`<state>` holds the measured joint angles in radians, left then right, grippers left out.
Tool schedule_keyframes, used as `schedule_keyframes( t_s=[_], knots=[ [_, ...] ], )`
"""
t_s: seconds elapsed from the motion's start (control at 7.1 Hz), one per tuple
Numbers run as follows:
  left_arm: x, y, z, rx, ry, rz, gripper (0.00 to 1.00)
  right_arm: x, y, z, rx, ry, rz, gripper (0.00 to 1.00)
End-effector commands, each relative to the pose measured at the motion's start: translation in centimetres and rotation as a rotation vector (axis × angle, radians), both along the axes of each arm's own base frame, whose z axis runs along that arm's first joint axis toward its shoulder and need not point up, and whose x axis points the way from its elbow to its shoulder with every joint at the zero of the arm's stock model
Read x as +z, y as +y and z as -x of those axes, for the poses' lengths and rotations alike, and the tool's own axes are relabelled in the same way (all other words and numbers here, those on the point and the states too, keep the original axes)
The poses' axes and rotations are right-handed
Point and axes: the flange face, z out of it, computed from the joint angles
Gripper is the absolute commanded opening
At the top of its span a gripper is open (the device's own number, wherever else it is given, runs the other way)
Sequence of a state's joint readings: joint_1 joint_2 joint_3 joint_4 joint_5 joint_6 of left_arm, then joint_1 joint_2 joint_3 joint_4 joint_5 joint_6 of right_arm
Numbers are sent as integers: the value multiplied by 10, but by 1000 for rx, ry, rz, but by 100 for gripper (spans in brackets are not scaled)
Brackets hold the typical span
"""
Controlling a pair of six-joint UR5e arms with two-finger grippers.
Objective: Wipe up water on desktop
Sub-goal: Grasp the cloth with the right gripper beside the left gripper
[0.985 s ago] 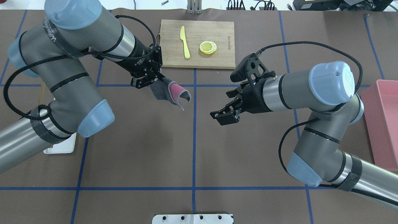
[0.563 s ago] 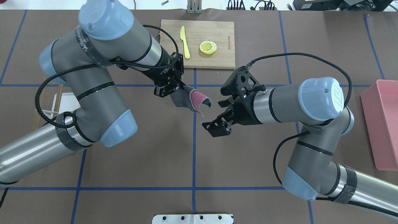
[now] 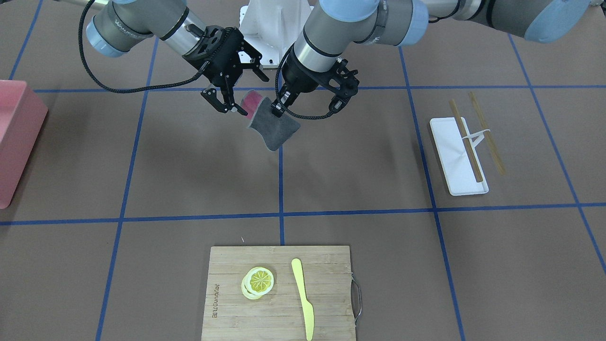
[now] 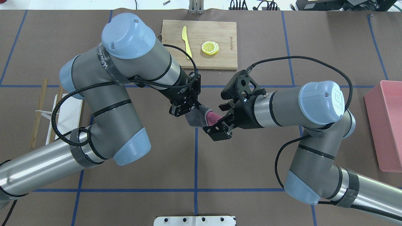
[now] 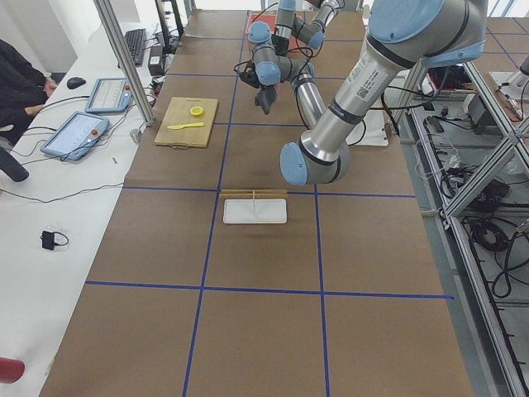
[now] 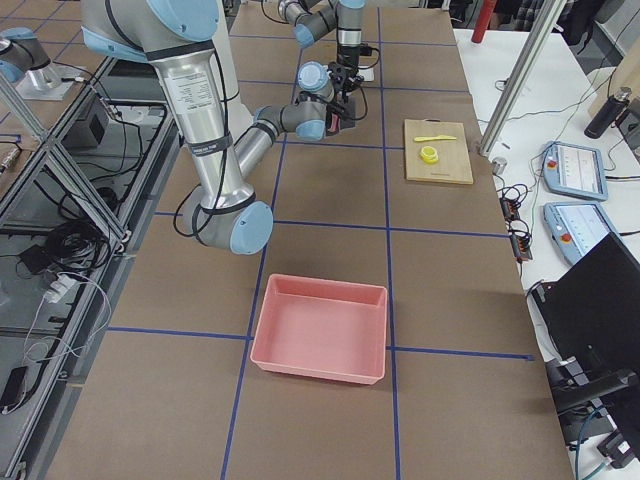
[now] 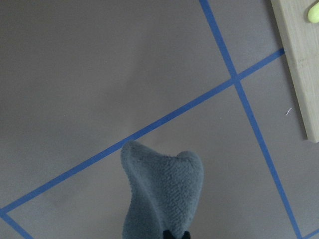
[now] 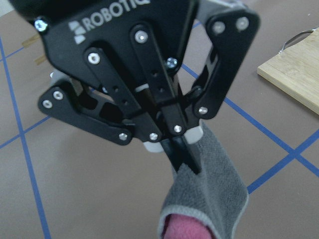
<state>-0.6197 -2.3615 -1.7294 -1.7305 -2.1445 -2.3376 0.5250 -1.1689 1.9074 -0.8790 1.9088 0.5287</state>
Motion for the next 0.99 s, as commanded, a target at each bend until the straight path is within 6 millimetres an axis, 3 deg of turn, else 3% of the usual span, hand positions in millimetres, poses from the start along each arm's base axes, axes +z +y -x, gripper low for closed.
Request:
schedule_keyframes(
  t_s=[0.0,0.42,0.56,0.7,0.84],
  knots=[
    [-5,7,4,19,7,5,0,1,-1,0,2,2,2,99],
    [4,4,-1,20,-13,15,0,1,0,-1,1,0,4,95],
    [4,3,-1,20,-13,13,0,1,0,-1,4,-5,32,79],
    [4,3,-1,20,-13,13,0,-1,1,-1,9,-20,87,46],
    [4,4,-2,21,-13,15,0,-2,2,-1,8,-23,87,40]
  ],
)
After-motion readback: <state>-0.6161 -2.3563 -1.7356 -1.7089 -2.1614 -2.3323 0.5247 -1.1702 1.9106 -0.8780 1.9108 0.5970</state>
